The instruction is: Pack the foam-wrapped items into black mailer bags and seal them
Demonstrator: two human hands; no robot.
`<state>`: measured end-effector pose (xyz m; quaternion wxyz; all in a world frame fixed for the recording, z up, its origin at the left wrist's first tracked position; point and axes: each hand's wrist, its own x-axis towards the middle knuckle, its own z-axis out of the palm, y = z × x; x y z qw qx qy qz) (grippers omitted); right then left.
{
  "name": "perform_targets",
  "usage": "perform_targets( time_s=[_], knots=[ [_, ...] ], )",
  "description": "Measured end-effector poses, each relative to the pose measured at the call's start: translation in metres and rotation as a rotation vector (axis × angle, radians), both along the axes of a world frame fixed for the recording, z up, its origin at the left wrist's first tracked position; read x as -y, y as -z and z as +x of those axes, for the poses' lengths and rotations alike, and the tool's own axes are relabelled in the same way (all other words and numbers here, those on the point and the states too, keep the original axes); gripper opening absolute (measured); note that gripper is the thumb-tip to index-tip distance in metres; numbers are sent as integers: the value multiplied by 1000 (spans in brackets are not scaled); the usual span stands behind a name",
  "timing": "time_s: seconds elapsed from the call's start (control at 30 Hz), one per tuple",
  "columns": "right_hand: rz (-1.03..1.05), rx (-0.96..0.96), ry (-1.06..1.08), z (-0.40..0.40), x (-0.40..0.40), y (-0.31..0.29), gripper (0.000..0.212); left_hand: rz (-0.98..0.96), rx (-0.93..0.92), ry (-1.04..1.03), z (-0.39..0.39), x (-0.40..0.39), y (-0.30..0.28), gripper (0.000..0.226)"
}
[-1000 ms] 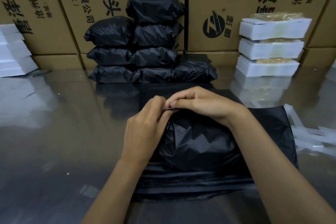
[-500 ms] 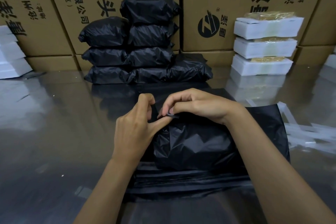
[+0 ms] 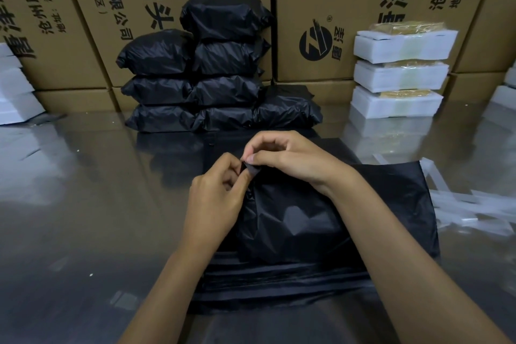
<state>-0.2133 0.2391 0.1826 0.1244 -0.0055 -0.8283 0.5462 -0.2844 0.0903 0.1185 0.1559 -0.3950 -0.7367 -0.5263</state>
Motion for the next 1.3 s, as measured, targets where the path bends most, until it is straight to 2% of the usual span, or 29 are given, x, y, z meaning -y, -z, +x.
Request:
perform_targets(
  time_s=[0.13,0.3,0.37,0.47,0.7,0.9,1.0,1.17,1.3],
  knots=[
    [-44,-6,181,-7,3,1,16,17,74,-21,-4,0,1,37],
    [-243,-121,569,-14,-8,5,18,45,382,62,-12,2,2,46],
    [-341,-153,635,-12,-15,5,17,46,466,83,-11,3,1,44],
    [-387,-163,619,-8,-24,3,13,45,530,111,-7,4,-2,39],
    [-249,-150,609,-3,-43,2,17,-22,334,-79,-8,0,2,26],
    [-53,-112,711,14,-76,8,19,-353,154,-306,-1,-7,16,23],
    [-78,-123,733,19,-90,12,19,-488,84,-402,7,-14,20,23],
    [-149,-158,777,22,-107,20,19,-713,-58,-424,23,-28,23,27],
    [-168,-156,788,24,-112,25,18,-780,-74,-416,25,-33,23,32]
  ],
)
